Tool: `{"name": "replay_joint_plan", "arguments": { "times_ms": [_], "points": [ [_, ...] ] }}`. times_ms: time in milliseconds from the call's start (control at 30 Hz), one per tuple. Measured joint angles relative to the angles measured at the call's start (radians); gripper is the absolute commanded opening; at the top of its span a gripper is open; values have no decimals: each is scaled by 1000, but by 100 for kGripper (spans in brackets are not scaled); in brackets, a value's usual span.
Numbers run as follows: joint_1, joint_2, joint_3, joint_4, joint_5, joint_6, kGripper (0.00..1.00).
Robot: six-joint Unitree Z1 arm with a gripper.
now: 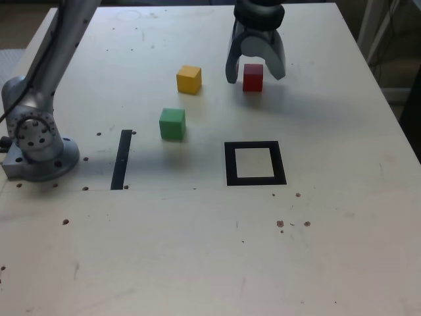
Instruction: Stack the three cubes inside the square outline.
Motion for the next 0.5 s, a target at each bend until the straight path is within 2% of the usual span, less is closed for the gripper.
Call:
{"name": "replay_joint_plan", "arguments": {
  "times_ms": [100, 200, 300, 433, 500],
  "points": [
    [4, 0, 0, -5, -3, 1, 61],
    [11, 0, 0, -25, -6, 3, 56],
    [12, 0, 0, -29, -14, 6, 55],
    [12, 0, 1, -31, -52, 23, 54],
    [12, 0, 6, -31, -55, 26, 53]
  ]
}}
